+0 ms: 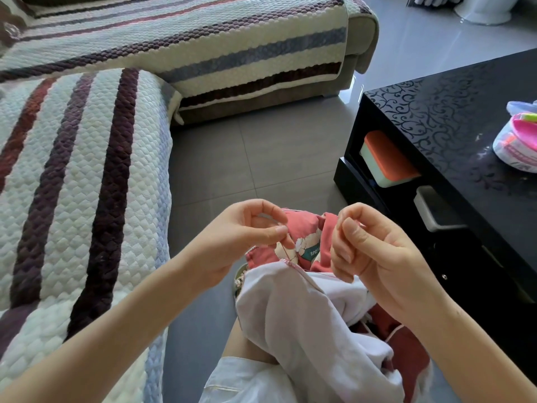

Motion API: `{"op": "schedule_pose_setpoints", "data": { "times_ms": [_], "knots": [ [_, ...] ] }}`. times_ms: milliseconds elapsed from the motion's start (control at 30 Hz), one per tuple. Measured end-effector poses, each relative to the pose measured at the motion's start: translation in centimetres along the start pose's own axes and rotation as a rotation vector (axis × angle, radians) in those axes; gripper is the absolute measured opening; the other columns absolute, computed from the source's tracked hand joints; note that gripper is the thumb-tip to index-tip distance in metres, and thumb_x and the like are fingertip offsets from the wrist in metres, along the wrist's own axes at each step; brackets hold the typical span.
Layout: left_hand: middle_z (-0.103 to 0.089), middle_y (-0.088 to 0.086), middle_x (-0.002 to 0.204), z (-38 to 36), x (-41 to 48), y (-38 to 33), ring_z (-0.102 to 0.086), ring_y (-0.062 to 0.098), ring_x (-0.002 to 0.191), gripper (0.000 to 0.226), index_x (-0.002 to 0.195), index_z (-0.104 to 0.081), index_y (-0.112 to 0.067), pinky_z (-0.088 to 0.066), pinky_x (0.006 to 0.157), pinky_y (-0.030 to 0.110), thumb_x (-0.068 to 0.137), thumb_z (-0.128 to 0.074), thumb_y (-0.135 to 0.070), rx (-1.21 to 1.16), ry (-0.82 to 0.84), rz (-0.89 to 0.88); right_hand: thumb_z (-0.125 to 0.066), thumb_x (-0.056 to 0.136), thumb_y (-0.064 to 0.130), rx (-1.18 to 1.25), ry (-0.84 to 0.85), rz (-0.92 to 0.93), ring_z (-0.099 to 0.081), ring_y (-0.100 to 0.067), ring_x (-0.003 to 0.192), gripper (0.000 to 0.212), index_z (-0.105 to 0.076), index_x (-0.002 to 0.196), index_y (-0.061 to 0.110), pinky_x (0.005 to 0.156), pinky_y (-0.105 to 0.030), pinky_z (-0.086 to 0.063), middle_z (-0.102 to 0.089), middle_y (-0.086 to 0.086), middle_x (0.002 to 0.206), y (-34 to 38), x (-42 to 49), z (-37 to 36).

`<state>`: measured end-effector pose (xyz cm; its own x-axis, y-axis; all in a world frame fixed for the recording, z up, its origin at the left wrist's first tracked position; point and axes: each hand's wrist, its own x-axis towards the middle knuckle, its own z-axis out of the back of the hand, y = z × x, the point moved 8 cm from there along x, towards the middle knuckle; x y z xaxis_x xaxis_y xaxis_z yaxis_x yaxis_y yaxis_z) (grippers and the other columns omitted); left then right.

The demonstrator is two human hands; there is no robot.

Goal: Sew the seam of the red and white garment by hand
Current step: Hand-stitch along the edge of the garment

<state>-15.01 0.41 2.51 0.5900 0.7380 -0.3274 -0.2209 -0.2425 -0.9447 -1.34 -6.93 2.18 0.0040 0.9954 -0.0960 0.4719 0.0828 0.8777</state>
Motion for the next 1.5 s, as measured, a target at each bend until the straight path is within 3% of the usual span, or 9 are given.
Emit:
{"op": "schedule_pose_setpoints", "data": {
  "times_ms": [100, 267, 400, 567, 667, 1000, 1167, 1333, 1500],
  "knots": [
    [-0.071, 0.006, 0.070, -0.4, 0.1, -0.5, -0.064, 0.015, 0.067, 0.013, 0.095, -0.059, -0.007, -0.050, 0.071, 0.023, 0.086, -0.065, 0.000, 0.041, 0.005, -0.024, -0.053, 0.085, 0.022, -0.084, -0.082, -0.072, -0.022, -0.011, 0.049, 0.017, -0.050, 0.087, 0.006, 0.043, -0.018, -0.024, -0.031, 0.003, 0.055, -1.1, 0.6, 0.3],
    [-0.071, 0.009, 0.073, -0.8, -0.1, -0.5, -0.063, 0.020, 0.067, 0.016, 0.098, -0.058, -0.006, -0.049, 0.068, 0.028, 0.085, -0.066, -0.002, 0.008, 0.050, -0.016, -0.065, 0.078, 0.026, -0.287, -0.036, -0.113, -0.031, -0.004, 0.043, 0.036, -0.059, 0.113, 0.018, 0.043, -0.014, -0.029, -0.037, 0.005, 0.054, -2.2, 1.3, -0.5],
    [-0.070, 0.009, 0.072, -0.5, -0.2, -0.5, -0.064, 0.016, 0.066, 0.013, 0.094, -0.059, -0.006, -0.051, 0.067, 0.022, 0.084, -0.065, 0.000, 0.014, 0.044, -0.023, -0.063, 0.090, 0.007, -0.437, -0.020, -0.064, -0.041, 0.000, 0.041, 0.005, -0.065, 0.086, 0.006, 0.044, -0.009, -0.033, -0.050, 0.010, 0.050, -1.7, 1.3, -1.2],
    [-0.067, 0.005, 0.068, -0.2, -0.2, -0.5, -0.062, 0.011, 0.063, 0.010, 0.087, -0.060, -0.003, -0.049, 0.065, 0.017, 0.086, -0.060, 0.007, 0.019, 0.043, -0.034, -0.070, 0.082, 0.018, -0.293, -0.038, -0.113, -0.026, -0.006, 0.043, 0.020, -0.059, 0.065, 0.014, 0.043, -0.015, -0.024, -0.036, 0.009, 0.047, -1.0, 1.4, -0.9],
    [-0.069, 0.005, 0.070, -0.4, -0.1, -0.6, -0.062, 0.011, 0.065, 0.010, 0.085, -0.062, -0.003, -0.049, 0.065, 0.017, 0.085, -0.060, 0.007, 0.019, 0.062, -0.044, -0.059, 0.076, 0.020, -0.223, -0.017, -0.139, -0.017, -0.010, 0.048, 0.020, -0.054, 0.056, 0.017, 0.046, -0.021, -0.014, -0.027, 0.006, 0.050, -0.4, 1.6, -1.0],
    [-0.073, 0.004, 0.092, -1.7, 0.9, -2.3, -0.067, 0.014, 0.089, 0.014, 0.097, -0.069, -0.005, -0.052, 0.084, 0.022, 0.083, -0.069, -0.005, 0.075, 0.088, -0.126, -0.059, 0.074, 0.015, -0.331, 0.029, 0.029, -0.025, -0.006, 0.046, 0.018, -0.062, 0.057, 0.020, 0.044, -0.015, -0.021, -0.037, 0.009, 0.047, 3.3, 2.6, -1.7],
    [-0.071, 0.002, 0.083, -2.4, 1.1, -3.1, -0.064, 0.014, 0.083, 0.011, 0.088, -0.071, -0.007, -0.050, 0.077, 0.018, 0.077, -0.070, -0.007, 0.020, 0.127, -0.137, -0.058, 0.073, 0.014, -0.448, 0.061, 0.080, -0.034, -0.001, 0.044, 0.016, -0.058, 0.058, 0.017, 0.045, -0.012, -0.025, -0.045, 0.010, 0.048, 4.3, 3.1, -2.2],
    [-0.063, 0.016, 0.083, -2.9, 1.3, -3.1, -0.055, 0.025, 0.081, 0.020, 0.085, -0.069, -0.002, -0.045, 0.078, 0.033, 0.070, -0.072, -0.013, 0.002, 0.109, -0.132, -0.062, 0.075, 0.018, -0.565, 0.071, 0.128, -0.037, 0.000, 0.044, 0.017, -0.055, 0.063, 0.008, 0.046, -0.009, -0.029, -0.044, 0.010, 0.049, 4.6, 3.5, -2.3],
    [-0.058, -0.003, 0.063, -2.8, 1.7, -3.6, -0.049, 0.017, 0.072, 0.008, 0.071, -0.060, -0.008, -0.040, 0.072, 0.028, 0.069, -0.061, -0.015, 0.007, 0.053, -0.137, -0.062, 0.078, 0.020, -0.577, 0.038, 0.158, -0.037, 0.000, 0.046, 0.016, -0.060, 0.068, 0.007, 0.047, -0.010, -0.029, -0.047, 0.009, 0.052, 4.4, 3.7, -1.9]
  ]
}}
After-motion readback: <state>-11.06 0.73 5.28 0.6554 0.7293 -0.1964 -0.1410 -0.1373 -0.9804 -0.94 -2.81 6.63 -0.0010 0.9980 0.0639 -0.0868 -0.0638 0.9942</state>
